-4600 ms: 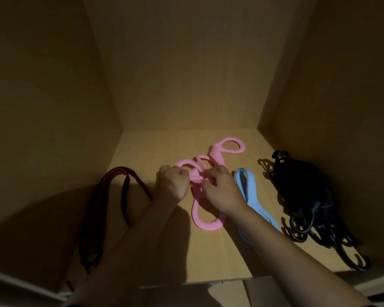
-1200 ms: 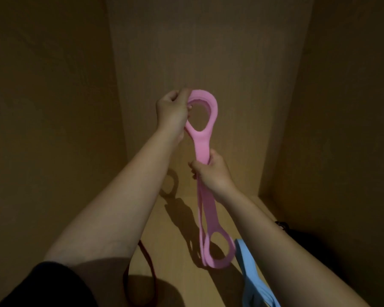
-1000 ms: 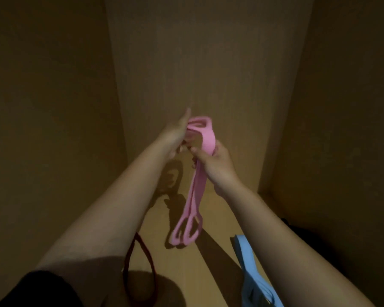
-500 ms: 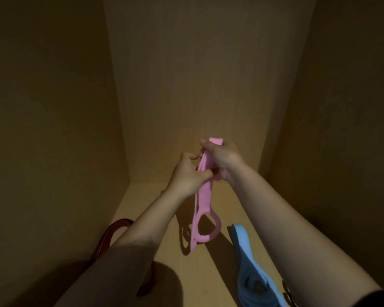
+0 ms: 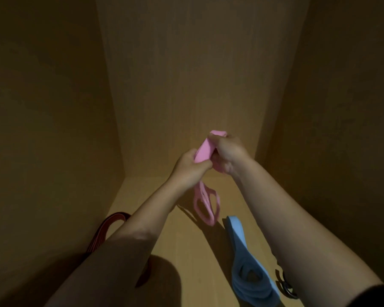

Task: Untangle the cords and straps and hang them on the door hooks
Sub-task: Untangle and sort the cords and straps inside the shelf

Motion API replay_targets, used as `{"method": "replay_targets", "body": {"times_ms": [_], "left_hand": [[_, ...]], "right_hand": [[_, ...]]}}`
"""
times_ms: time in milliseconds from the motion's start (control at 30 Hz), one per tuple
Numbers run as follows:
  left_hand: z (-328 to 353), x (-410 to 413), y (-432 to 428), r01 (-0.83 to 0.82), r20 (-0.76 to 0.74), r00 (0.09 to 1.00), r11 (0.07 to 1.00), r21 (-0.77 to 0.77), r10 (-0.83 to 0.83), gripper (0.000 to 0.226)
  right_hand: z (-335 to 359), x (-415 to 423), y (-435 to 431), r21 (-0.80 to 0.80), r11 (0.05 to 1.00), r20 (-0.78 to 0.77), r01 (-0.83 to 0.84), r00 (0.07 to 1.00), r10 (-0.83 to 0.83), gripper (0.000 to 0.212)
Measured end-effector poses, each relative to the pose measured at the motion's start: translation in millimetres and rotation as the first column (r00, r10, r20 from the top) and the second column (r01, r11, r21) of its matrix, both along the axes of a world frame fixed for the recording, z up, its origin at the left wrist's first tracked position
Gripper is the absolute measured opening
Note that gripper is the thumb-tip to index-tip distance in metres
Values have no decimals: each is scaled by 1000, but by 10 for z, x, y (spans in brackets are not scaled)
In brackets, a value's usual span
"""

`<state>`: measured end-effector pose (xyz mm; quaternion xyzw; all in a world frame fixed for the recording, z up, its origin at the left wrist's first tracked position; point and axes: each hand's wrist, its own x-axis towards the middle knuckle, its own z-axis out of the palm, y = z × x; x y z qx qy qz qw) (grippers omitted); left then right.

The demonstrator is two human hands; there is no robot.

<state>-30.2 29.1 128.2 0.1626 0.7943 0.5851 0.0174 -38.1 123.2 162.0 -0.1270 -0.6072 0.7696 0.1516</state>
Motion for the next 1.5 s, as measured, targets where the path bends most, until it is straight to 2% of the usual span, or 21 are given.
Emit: {"method": "replay_targets", "body": {"times_ms": [100, 200, 267, 367, 400, 467, 600, 733, 833, 900, 967, 1033, 1100, 1200, 1267, 1367, 1433, 1500], "left_hand": [[6, 21, -5, -21, -35, 999, 1000, -1, 20, 29], [-27, 40, -16, -102, -270, 962, 974, -203, 44, 39], [-56, 41, -21, -171, -392, 918, 948, -269, 54, 32], [-64, 40, -32, -178, -423, 906, 930, -321, 27, 23], [-60, 29, -36, -169, -418, 908, 926, -338, 13, 21], [-46, 7, -45, -170, -432, 902, 917, -362, -4, 21], [-81, -10, -37, -241, -523, 852, 901, -360, 19, 21], [-125, -17, -13, -211, -488, 873, 915, -344, 17, 36], [-169, -28, -2, -158, -387, 922, 939, -304, 30, 47], [-191, -37, 13, -153, -347, 937, 950, -273, 52, 43], [-204, -57, 25, -186, -374, 925, 943, -277, 73, 33], [-207, -80, 27, -207, -381, 919, 947, -245, 102, 25], [-194, -63, 29, -141, -277, 956, 980, -141, 98, 19], [-158, -1, 17, -20, -83, 996, 997, 73, 26, 18], [-116, 12, -12, -5, -27, 1000, 987, 160, 9, 18], [-34, -11, -74, -10, 6, 1000, 964, 265, 9, 14], [-1, -14, -95, 7, 12, 1000, 960, 280, -11, 8], [7, 21, -92, 45, 39, 997, 941, 334, -61, 10]], "right_hand": [[25, 19, 44, 42, 999, -13, 33, 999, -33, 23], [48, 60, 33, 84, 994, -11, 68, 998, -67, 22], [37, 74, 31, 116, 991, -34, 74, 997, -71, 27], [5, 75, 27, 176, 980, -32, 93, 996, -88, 42], [-13, 51, 29, 185, 977, -28, 111, 994, -107, 36], [-13, 29, 0, 227, 964, -27, 140, 990, -138, 10], [26, 52, -12, 248, 959, -2, 139, 990, -144, 11], [33, 76, -21, 285, 945, -5, 159, 986, -164, 16], [17, 85, -17, 292, 944, 4, 156, 987, -164, 20], [5, 72, 1, 277, 951, 16, 140, 989, -150, 18], [18, 97, -3, 276, 952, 17, 132, 990, -142, 14], [39, 121, -23, 270, 954, -11, 134, 991, -136, 2], [47, 140, -30, 252, 959, -29, 127, 992, -123, 13], [47, 181, 2, 231, 973, 39, 11, 999, -21, 14], [14, 242, 74, 223, 972, 133, -76, 990, 47, 19], [-146, 318, 207, 324, 940, 227, -109, 973, 35, 24], [-287, 356, 241, 416, 906, 169, -83, 985, 13, 16], [-395, 411, 210, 472, 873, 89, -119, 992, 87, 13]]}}
